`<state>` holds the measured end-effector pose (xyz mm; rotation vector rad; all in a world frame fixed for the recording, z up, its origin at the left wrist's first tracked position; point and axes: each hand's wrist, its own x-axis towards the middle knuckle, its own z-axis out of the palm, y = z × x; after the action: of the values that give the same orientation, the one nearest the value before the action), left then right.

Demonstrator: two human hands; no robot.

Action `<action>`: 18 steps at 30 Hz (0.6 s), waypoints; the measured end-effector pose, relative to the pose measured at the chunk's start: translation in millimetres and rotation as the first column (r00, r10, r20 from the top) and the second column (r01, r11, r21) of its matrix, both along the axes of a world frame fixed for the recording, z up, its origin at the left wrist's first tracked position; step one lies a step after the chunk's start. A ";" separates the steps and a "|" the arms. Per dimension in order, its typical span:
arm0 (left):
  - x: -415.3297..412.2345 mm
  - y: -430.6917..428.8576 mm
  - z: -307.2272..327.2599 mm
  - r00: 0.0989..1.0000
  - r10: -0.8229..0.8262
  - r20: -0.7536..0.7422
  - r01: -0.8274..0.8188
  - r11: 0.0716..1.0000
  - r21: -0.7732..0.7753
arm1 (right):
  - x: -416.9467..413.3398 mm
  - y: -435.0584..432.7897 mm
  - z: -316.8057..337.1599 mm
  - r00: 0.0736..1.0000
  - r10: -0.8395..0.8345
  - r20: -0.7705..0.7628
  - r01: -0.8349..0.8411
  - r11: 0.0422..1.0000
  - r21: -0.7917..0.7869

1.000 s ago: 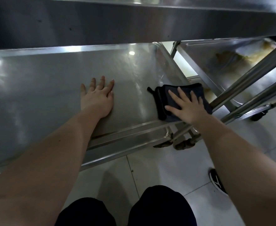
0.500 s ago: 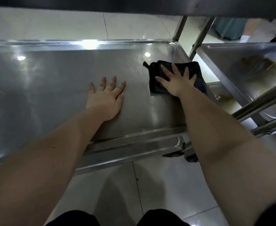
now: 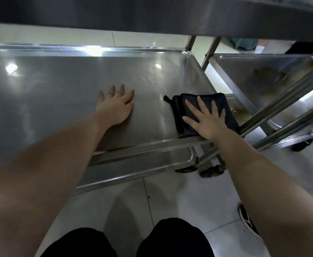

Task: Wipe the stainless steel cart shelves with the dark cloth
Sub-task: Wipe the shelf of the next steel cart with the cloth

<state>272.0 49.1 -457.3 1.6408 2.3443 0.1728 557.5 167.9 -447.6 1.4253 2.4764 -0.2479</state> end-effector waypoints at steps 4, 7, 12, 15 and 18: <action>-45.9 -22.9 14.0 0.998 -0.015 -0.063 0.015 1.000 0.001 | -1.6 7.2 10.0 0.999 0.021 0.040 -0.019 0.998 -0.057; -79.8 -53.8 7.5 0.984 0.020 -0.179 -0.040 0.993 -0.109 | -0.6 11.4 13.3 0.992 0.044 0.116 -0.044 0.999 -0.004; -85.3 -68.4 -8.2 0.983 0.065 -0.171 -0.075 0.996 -0.051 | -4.0 2.4 4.7 1.000 -0.002 0.024 0.001 1.000 0.019; -84.5 -66.3 -12.1 0.982 0.083 -0.170 -0.089 0.996 -0.031 | -42.3 -30.6 3.1 0.999 0.009 -0.034 -0.009 1.000 -0.026; -87.1 -66.9 -13.5 0.981 0.090 -0.169 -0.097 0.995 -0.029 | -113.7 -95.8 -7.5 0.987 0.143 -0.074 -0.144 0.990 -0.001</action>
<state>184.8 -17.8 -470.8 1.5850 2.5346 0.0088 443.8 72.1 -455.1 1.2489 2.6206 -0.2834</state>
